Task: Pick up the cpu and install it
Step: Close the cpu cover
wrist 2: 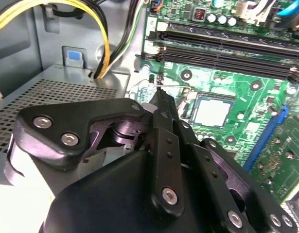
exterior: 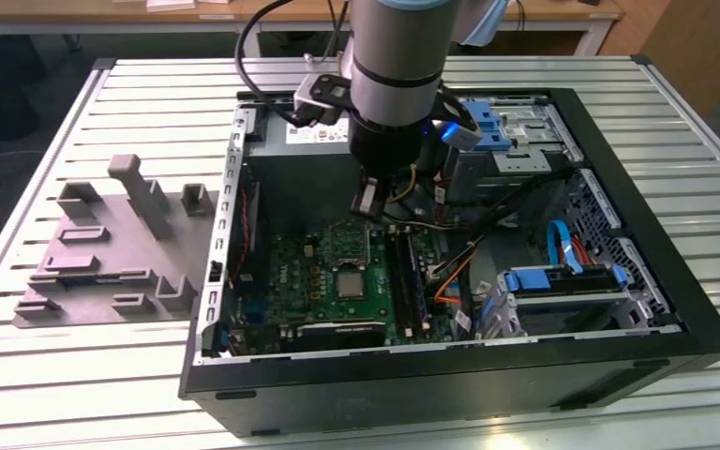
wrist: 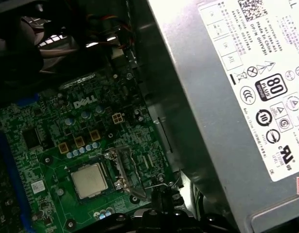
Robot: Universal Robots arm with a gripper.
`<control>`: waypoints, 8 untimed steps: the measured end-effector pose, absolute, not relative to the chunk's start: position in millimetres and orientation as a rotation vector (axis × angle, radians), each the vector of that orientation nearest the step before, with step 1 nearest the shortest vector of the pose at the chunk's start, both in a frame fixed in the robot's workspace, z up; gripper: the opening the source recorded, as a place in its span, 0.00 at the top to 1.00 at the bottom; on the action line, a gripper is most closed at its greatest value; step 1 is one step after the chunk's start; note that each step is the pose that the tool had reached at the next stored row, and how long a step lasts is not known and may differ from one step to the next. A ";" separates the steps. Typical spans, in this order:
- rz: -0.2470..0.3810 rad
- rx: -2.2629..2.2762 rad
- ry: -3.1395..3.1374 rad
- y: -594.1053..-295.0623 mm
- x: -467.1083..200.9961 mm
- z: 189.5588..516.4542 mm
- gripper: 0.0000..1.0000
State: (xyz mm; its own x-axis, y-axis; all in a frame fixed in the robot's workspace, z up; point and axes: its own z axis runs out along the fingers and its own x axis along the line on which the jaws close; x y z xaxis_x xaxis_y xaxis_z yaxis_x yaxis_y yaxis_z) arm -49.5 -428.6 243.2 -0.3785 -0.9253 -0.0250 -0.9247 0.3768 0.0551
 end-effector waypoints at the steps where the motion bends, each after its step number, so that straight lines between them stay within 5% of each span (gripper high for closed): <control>1: -0.092 1.748 -2.596 -429.2 -49.6 243.1 0.89; 8: -0.092 1.759 -2.589 -434.2 -50.4 243.0 0.89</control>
State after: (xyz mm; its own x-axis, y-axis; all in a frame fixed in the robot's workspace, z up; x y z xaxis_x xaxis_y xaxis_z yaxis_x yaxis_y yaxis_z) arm -50.4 -434.2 243.0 -0.3689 -0.9292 -0.0240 -0.9285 0.3673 0.0545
